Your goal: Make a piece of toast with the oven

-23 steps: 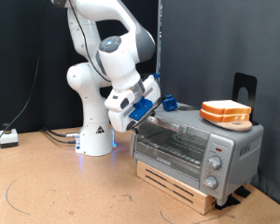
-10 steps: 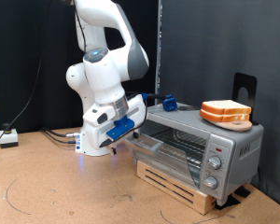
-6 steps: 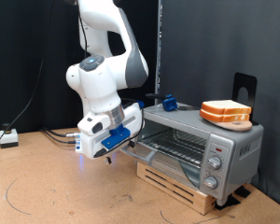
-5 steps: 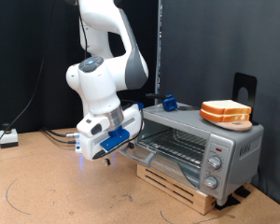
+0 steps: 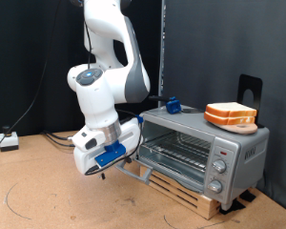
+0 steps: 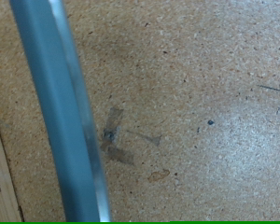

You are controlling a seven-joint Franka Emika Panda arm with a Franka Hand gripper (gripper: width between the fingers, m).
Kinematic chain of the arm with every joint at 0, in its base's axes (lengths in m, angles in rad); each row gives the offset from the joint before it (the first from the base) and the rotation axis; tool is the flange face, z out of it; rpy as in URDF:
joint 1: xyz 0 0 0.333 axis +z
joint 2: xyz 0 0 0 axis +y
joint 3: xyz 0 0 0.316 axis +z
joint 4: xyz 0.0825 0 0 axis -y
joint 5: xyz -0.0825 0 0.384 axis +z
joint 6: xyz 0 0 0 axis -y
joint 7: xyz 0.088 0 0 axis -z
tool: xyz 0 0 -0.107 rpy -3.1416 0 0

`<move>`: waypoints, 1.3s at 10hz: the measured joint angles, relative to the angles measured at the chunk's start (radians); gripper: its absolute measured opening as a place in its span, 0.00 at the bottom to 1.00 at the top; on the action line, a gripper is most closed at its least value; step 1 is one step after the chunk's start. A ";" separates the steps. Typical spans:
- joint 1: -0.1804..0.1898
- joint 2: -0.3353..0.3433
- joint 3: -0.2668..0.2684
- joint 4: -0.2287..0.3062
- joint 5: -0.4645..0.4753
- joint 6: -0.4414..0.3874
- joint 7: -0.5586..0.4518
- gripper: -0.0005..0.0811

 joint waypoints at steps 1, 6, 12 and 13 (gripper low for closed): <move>-0.001 0.023 0.000 0.013 0.021 0.000 -0.005 1.00; -0.005 0.139 0.005 0.075 0.130 0.012 -0.094 1.00; -0.014 0.267 0.025 0.145 0.201 0.025 -0.119 1.00; -0.014 0.280 0.026 0.152 0.207 0.025 -0.119 1.00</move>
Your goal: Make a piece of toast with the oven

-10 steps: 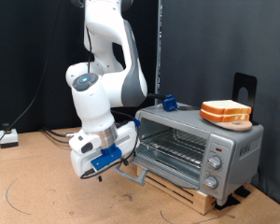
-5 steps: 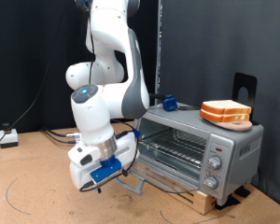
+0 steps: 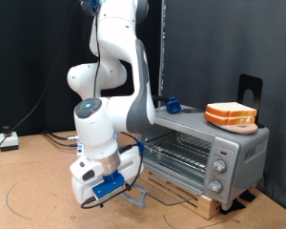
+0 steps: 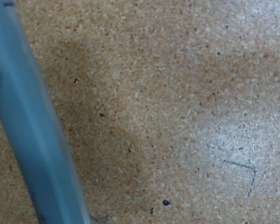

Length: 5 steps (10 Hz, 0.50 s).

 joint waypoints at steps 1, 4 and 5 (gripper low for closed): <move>0.000 0.011 0.000 0.004 0.001 0.000 0.003 1.00; -0.005 0.033 -0.032 0.003 -0.024 0.007 0.007 1.00; -0.008 0.034 -0.051 0.001 -0.047 0.013 0.007 1.00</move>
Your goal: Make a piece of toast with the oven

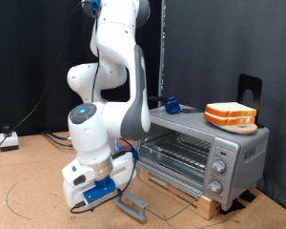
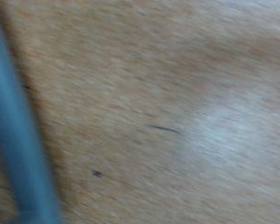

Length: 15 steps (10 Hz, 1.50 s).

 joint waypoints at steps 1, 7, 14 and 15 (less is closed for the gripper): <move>-0.001 -0.001 -0.020 -0.003 -0.028 0.018 -0.010 1.00; -0.022 -0.069 -0.077 -0.001 -0.066 -0.053 -0.088 1.00; -0.065 -0.288 -0.073 0.035 0.059 -0.492 -0.247 1.00; -0.065 -0.321 -0.072 0.035 0.036 -0.519 -0.236 1.00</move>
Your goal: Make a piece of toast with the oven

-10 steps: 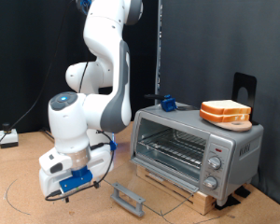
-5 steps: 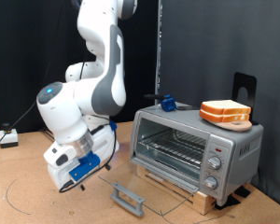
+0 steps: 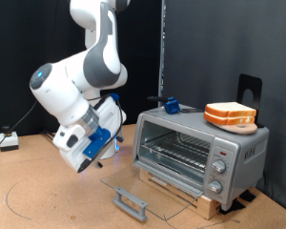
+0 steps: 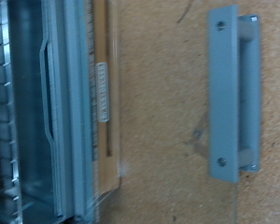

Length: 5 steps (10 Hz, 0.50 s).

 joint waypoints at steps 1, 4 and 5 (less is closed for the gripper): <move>0.001 -0.032 0.003 -0.001 -0.026 -0.020 0.014 1.00; 0.003 -0.150 0.040 -0.041 -0.164 -0.016 0.151 1.00; 0.003 -0.146 0.038 -0.041 -0.151 -0.017 0.141 1.00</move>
